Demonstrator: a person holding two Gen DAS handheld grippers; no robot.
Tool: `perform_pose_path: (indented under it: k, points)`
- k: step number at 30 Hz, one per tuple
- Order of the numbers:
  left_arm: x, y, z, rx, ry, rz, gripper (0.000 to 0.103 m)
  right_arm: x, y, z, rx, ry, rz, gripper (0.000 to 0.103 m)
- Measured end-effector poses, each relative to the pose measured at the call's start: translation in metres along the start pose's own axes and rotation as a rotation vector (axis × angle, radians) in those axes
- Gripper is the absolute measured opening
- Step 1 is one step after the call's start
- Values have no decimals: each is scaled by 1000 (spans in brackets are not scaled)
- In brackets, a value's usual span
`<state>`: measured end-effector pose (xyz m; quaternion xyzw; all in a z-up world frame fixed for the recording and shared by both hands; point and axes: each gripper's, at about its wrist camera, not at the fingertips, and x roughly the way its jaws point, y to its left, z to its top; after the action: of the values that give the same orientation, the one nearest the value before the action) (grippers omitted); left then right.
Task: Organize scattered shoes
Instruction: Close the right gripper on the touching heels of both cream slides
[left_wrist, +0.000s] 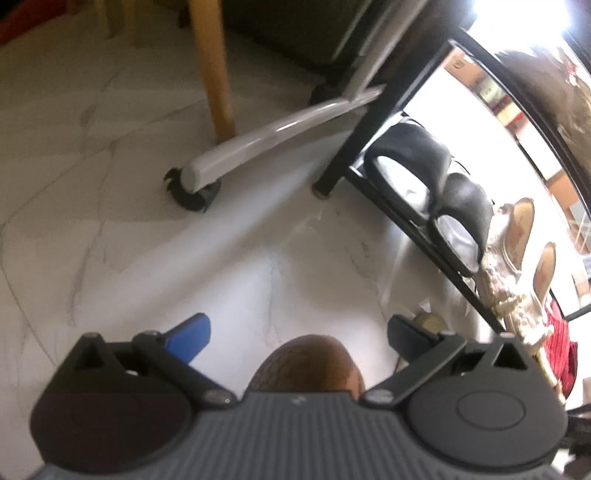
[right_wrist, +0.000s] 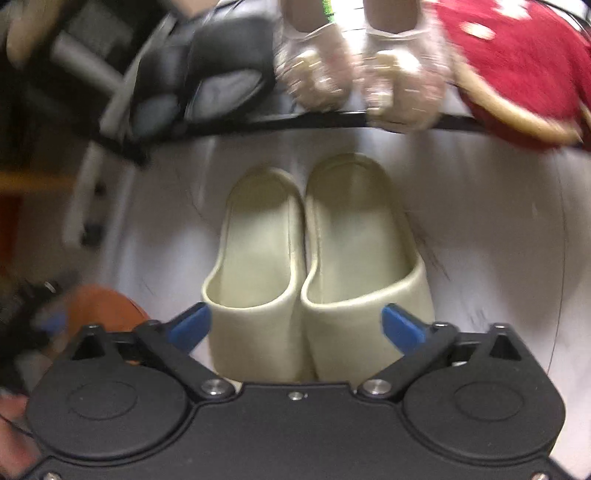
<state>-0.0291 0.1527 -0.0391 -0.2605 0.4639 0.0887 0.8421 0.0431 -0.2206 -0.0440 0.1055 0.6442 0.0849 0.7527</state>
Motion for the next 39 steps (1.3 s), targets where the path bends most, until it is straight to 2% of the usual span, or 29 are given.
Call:
perform_pose_path:
  k: [2, 4, 9, 10, 12, 17, 19, 27, 29, 32, 33, 39]
  points:
    - [0, -2, 0, 14, -1, -5, 102, 8, 7, 12, -3, 19, -30, 78]
    - [1, -3, 0, 16, 2, -9, 102, 13, 12, 21, -8, 31, -46, 62]
    - [3, -2, 1, 4, 16, -21, 102, 23, 20, 39, -21, 99, -94, 61]
    - [3, -2, 1, 2, 18, -24, 102, 26, 24, 40, -26, 107, -100, 55]
    - [4, -3, 1, 4, 22, -32, 102, 34, 30, 41, -45, 141, -135, 52]
    - [2, -4, 1, 9, 21, -49, 102, 53, 43, 45, -79, 205, -207, 50]
    - [2, -4, 1, 7, 21, -54, 102, 62, 47, 49, -74, 247, -236, 44]
    - [4, -4, 2, -2, 33, -74, 102, 94, 61, 45, -93, 356, -324, 42]
    - [5, -4, 2, -3, 35, -77, 102, 99, 61, 41, -88, 357, -338, 40]
    - [7, -3, 2, -9, 42, -76, 102, 95, 64, 37, -98, 337, -339, 26]
    - [7, -3, 3, -12, 42, -76, 102, 92, 64, 34, -110, 323, -345, 18]
    - [7, -2, 3, -22, 41, -71, 102, 69, 61, 8, -132, 237, -371, 15]
